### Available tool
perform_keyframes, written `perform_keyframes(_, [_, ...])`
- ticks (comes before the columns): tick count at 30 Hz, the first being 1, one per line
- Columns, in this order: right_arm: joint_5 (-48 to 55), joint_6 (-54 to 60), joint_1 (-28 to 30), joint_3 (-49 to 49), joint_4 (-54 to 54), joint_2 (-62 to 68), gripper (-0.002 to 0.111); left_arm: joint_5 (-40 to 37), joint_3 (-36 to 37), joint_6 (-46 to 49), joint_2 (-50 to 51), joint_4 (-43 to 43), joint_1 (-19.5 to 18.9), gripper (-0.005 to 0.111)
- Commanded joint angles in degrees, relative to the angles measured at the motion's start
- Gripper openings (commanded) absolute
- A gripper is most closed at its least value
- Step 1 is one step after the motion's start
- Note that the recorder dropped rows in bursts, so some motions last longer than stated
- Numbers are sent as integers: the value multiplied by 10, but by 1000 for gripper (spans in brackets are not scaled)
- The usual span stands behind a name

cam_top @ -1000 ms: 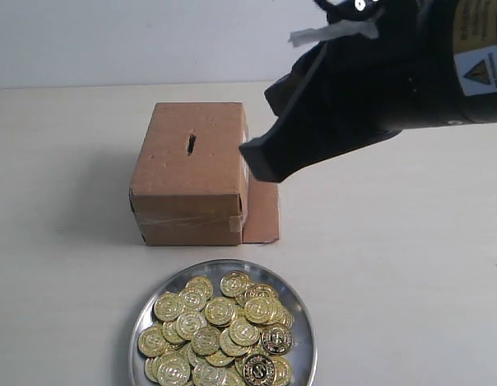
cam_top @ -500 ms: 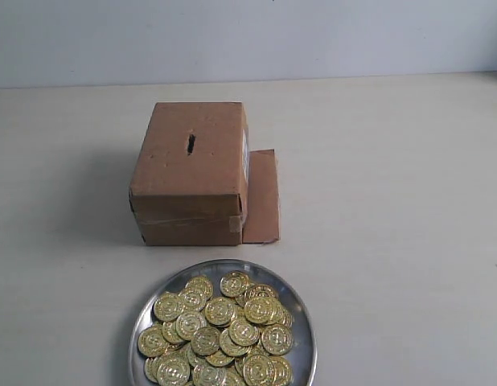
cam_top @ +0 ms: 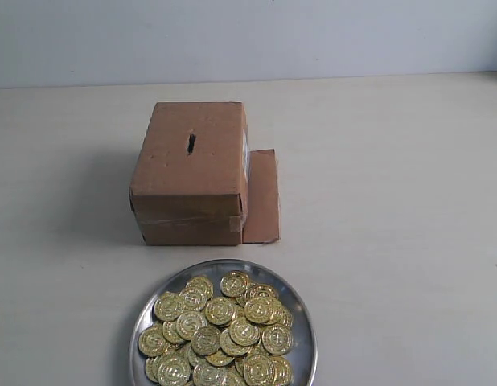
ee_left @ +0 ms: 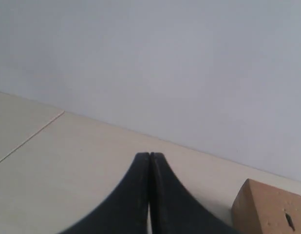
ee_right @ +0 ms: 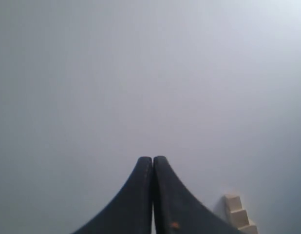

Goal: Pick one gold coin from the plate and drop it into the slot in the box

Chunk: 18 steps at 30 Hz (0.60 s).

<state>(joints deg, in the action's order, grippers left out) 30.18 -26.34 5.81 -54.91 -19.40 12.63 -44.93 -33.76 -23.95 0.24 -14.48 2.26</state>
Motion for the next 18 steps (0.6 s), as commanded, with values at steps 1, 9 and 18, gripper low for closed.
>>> perform_keyframes(1, [-4,2,5,2,-2,-45,0,0,49,-2,-2,-2,-3,0])
perform_keyframes(9, [-2,2,5,1,4,-87,0,-3,72,-2,-2,-2,-3,0])
perform_keyframes(18, [-12,2,6,43,9,-80,0,29,95,-2,-2,10,-3,0])
